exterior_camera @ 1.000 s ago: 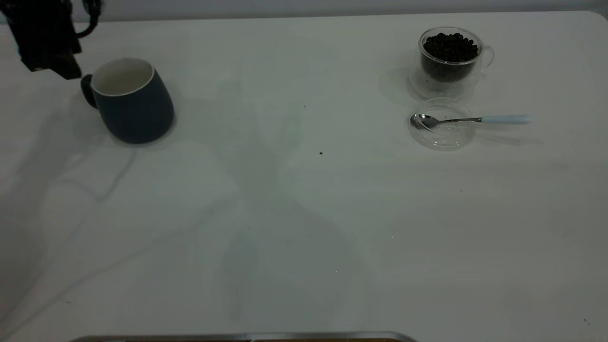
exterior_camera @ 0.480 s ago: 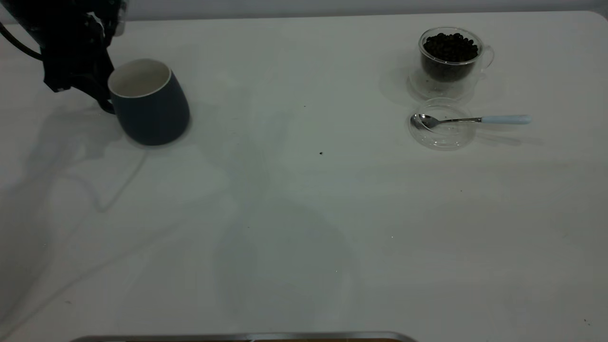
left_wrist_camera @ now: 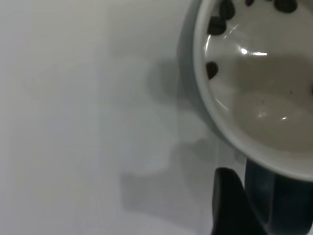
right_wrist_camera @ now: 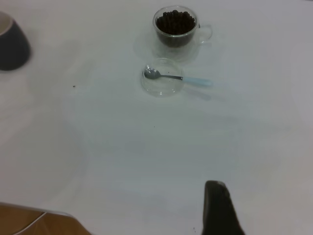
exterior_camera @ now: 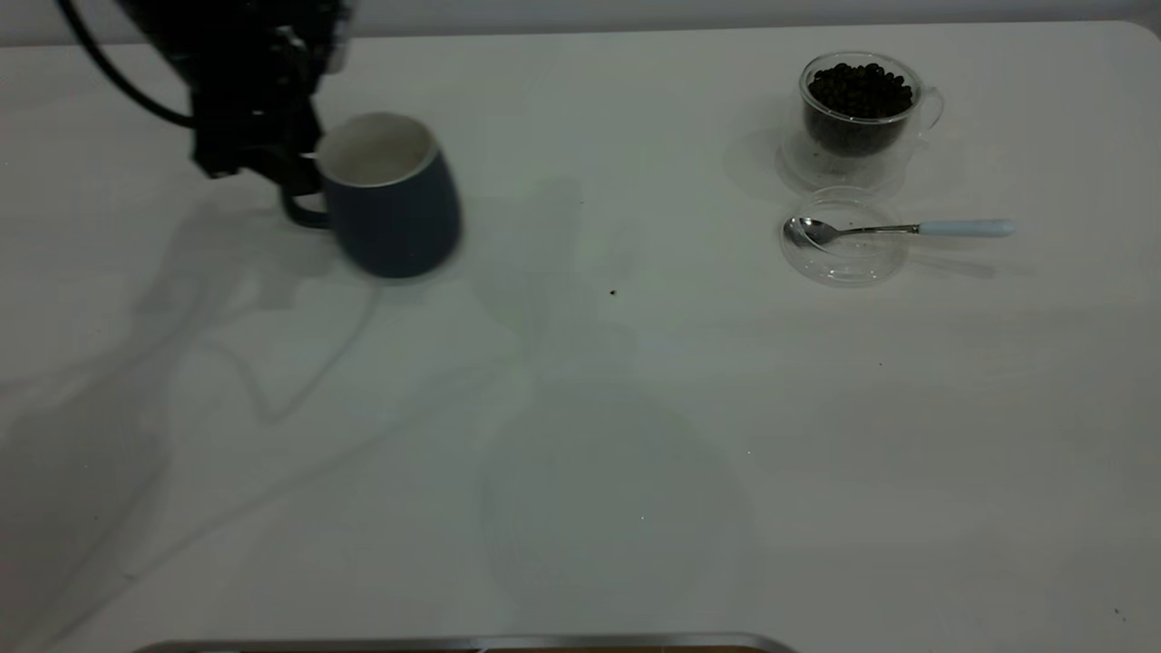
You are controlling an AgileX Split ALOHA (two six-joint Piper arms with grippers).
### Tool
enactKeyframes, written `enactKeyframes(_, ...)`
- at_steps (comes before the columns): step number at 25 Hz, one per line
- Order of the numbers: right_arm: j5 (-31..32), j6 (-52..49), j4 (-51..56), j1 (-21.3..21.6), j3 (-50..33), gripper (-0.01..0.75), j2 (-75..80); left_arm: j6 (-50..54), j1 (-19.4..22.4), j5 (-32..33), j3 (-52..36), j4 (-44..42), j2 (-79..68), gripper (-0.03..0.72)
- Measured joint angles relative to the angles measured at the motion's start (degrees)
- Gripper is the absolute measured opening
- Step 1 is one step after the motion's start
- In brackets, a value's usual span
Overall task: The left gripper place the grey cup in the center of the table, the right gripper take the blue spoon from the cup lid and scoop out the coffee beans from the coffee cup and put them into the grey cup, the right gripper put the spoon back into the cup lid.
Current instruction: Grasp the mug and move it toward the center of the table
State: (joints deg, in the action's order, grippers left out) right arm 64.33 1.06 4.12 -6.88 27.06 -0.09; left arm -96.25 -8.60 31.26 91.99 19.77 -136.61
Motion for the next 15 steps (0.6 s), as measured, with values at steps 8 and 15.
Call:
enactKeyframes(8,0.00,0.00,0.00,0.00,0.00,0.494,0.00,0.20,-5.34,-4.50,0.00,7.02,-0.75,0.452)
enactKeyframes(15,0.00,0.00,0.00,0.00,0.00,0.494,0.00,0.20,-8.86,-8.23,0.00,8.89,-1.79,0.452)
